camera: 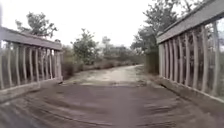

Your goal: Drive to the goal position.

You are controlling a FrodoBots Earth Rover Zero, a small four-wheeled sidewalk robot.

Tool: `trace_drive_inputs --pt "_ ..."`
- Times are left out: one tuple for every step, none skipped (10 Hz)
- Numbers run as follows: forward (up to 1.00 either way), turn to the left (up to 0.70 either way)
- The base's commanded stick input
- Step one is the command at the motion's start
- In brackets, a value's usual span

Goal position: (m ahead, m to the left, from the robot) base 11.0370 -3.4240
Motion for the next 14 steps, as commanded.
trace_drive_inputs --pt "0.70 0.00" --pt "0.70 0.00" --pt "0.70 0.00" --pt "0.70 0.00" --pt "0.70 0.00" --pt "0.70 0.00" --pt "0.70 0.00" --pt "0.70 0.00" --pt "0.70 0.00" --pt "0.70 0.00" --pt "0.70 0.00" --pt "0.70 0.00" --pt "0.70 0.00" --pt "0.70 0.00"
